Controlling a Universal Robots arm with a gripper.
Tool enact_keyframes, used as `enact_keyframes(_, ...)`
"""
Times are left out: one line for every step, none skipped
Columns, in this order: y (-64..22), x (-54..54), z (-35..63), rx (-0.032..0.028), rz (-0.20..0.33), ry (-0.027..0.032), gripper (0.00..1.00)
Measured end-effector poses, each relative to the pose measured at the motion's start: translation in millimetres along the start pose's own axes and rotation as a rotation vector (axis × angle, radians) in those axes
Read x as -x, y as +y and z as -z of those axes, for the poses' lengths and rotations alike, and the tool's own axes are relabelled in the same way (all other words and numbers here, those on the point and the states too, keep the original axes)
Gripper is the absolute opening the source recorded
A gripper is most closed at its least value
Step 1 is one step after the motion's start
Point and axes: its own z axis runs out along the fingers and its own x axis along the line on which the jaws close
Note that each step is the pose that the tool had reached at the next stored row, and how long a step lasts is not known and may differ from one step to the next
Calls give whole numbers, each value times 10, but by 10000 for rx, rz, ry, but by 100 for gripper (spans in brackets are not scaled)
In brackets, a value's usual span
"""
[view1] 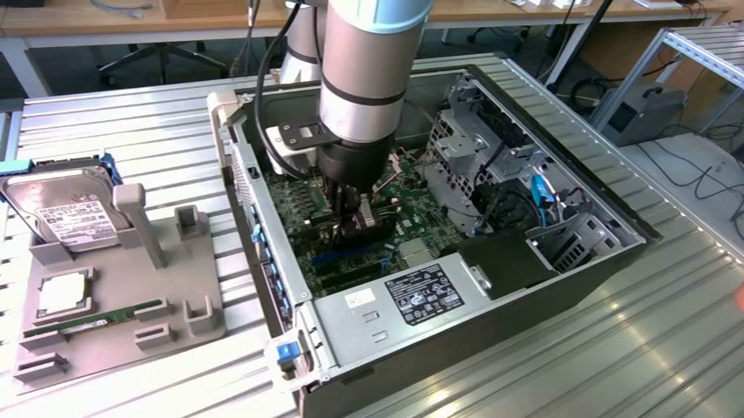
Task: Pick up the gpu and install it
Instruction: 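Insert the gpu into the slot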
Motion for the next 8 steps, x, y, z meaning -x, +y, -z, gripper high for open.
enact_keyframes(0,0,-3,-1,0,-1,27)
enact_keyframes(0,0,-5,-1,0,-1,27)
enact_keyframes(0,0,-8,0,0,-1,27)
enact_keyframes(0,0,-10,-1,0,-1,27)
enact_keyframes(0,0,-14,-1,0,-1,27)
enact_keyframes(0,0,-18,0,0,0,27)
enact_keyframes(0,0,-19,1,0,1,27)
enact_keyframes(0,0,-21,0,0,1,27)
